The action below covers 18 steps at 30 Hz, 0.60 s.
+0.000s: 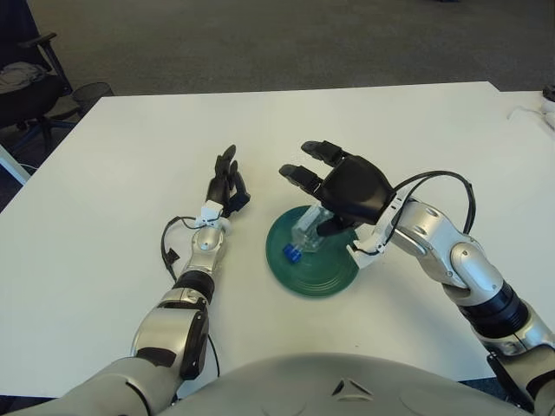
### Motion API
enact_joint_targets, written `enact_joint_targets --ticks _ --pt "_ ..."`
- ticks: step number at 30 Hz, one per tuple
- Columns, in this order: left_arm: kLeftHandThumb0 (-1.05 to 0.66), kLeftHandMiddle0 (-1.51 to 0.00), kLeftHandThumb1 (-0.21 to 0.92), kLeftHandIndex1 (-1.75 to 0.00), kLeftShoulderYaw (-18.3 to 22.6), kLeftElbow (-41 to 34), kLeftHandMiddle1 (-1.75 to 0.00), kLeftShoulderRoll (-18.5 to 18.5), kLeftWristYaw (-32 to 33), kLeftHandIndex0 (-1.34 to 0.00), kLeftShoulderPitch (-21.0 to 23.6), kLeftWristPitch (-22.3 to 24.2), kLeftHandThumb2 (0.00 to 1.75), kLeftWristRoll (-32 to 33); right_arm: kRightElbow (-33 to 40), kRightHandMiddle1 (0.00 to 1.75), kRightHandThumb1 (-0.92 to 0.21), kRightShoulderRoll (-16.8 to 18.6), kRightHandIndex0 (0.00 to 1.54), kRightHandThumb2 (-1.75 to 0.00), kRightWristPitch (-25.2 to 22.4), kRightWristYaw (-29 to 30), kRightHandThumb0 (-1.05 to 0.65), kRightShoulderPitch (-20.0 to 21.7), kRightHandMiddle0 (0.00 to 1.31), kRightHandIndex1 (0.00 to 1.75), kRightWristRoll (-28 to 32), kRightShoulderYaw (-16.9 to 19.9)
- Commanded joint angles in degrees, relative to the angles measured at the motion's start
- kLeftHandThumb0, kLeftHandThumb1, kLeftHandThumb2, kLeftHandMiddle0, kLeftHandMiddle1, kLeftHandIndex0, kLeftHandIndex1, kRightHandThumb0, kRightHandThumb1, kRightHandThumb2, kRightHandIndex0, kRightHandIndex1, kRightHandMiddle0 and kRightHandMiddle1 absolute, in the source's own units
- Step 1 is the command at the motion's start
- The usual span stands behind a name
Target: Put the bottle into the plate.
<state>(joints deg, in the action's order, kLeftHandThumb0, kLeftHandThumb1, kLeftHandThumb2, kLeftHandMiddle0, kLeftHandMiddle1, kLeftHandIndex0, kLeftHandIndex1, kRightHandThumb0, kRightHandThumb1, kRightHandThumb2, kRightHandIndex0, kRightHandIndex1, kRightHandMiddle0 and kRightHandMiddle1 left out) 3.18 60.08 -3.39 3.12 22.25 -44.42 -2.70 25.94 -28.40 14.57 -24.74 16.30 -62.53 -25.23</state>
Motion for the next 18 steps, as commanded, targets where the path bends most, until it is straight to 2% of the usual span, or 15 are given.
enact_joint_targets --ticks 1,9,18 --pt "-0.88 -0.2 0.92 -0.32 -0.41 4.65 0.0 -0.42 0.15 0.0 -6.92 -1.11 1.07 -1.33 0.51 0.0 -0.92 0.22 0.0 -0.81 0.14 -0.45 -1.05 -0.46 0.0 0.0 0.3 0.54" --pt "-0.89 -0.2 0.92 -0.32 -0.14 4.9 -0.01 -0.21 -0.84 0.0 -6.49 -0.37 1.09 -0.54 0.49 0.0 -0.92 0.52 0.0 -0.81 0.08 -0.12 -1.05 -0.76 0.0 0.0 0.33 0.93" --pt "-0.88 -0.17 0.92 -0.31 0.74 5.35 0.0 0.3 -3.22 0.0 -6.47 -1.81 1.08 1.08 0.11 0.0 -0.92 0.5 0.0 -0.84 0.35 2.34 -1.05 -0.73 0.0 0.0 0.85 2.64"
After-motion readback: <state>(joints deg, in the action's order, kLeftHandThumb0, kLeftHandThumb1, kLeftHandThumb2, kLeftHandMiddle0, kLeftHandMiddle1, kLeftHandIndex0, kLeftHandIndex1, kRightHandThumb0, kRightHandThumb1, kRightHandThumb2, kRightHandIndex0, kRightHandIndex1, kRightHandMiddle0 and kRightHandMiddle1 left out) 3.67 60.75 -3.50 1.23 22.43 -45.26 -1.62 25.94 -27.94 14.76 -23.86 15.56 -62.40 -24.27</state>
